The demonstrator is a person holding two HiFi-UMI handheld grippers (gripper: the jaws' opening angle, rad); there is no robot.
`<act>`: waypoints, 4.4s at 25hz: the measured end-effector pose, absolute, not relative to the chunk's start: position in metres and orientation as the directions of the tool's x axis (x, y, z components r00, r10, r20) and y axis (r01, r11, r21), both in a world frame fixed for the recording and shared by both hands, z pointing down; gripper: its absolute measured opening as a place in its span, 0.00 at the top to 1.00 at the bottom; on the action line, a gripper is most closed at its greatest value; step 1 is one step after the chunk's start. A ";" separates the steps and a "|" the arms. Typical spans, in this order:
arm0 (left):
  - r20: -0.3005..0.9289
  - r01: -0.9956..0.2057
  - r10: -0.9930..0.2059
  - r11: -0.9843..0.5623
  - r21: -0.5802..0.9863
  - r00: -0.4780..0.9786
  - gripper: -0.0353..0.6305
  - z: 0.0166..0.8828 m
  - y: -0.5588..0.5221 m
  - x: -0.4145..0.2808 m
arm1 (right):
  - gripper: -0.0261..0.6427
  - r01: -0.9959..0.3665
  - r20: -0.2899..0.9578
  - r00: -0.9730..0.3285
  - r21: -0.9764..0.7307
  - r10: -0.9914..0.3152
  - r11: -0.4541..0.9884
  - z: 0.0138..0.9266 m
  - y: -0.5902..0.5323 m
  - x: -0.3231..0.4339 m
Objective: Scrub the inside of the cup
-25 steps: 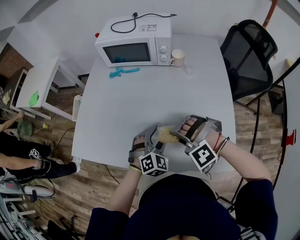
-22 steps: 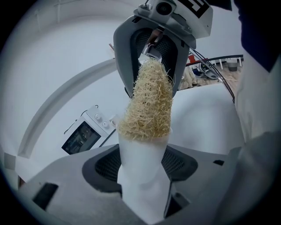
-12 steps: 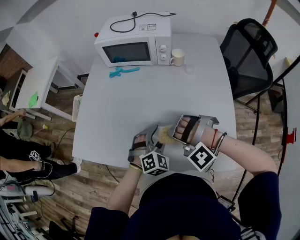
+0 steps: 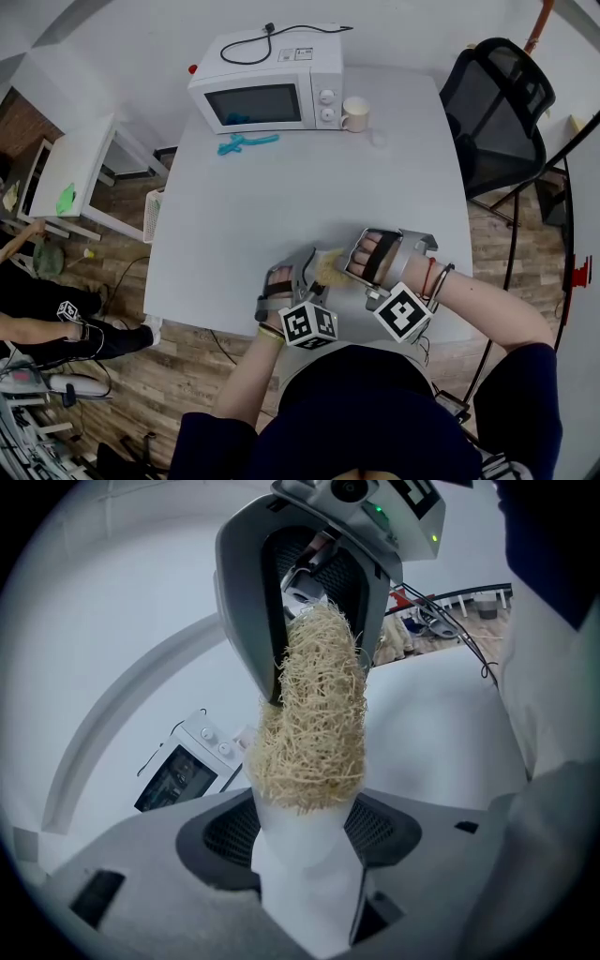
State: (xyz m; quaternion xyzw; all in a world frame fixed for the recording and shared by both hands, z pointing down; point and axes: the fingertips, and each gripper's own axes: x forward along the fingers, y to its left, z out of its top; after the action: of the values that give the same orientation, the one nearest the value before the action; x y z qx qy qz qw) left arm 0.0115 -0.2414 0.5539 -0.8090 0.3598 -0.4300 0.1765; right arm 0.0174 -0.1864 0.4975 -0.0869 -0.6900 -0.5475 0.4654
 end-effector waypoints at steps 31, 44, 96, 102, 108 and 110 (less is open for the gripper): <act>0.551 -0.481 -0.756 -0.652 -0.587 0.354 0.52 0.554 -0.244 -0.003 | 0.71 -0.274 0.740 -0.667 -0.133 -0.088 0.953 0.500 -0.206 0.019; 0.536 -0.437 -0.769 -0.639 -0.633 0.348 0.52 0.550 -0.244 0.000 | 0.70 -0.537 0.595 -0.802 -0.691 -0.040 0.485 0.503 -0.212 0.028; 0.448 -0.824 -0.745 -0.565 -0.031 0.494 0.52 0.599 -0.249 -0.001 | 0.70 -0.438 0.337 -0.873 -0.860 -0.352 0.263 0.492 -0.221 0.059; 0.465 -0.812 -0.726 -0.583 -0.026 0.506 0.52 0.617 -0.248 0.009 | 0.70 -0.446 0.341 -0.850 -0.871 -0.400 0.205 0.503 -0.223 0.070; 0.491 -0.802 -0.704 -0.598 -0.019 0.513 0.52 0.631 -0.250 0.013 | 0.70 -0.422 0.324 -0.841 -0.894 -0.433 0.153 0.507 -0.225 0.076; 0.505 -0.799 -0.695 -0.602 -0.018 0.512 0.52 0.636 -0.251 0.014 | 0.70 -0.420 0.324 -0.838 -0.897 -0.439 0.140 0.510 -0.226 0.078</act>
State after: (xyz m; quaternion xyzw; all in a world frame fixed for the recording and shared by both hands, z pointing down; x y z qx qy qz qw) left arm 0.0140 -0.2506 0.6365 -0.8627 0.4329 -0.2379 -0.1088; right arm 0.0775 -0.2258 0.5099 0.2843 -0.7549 0.5909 -0.0080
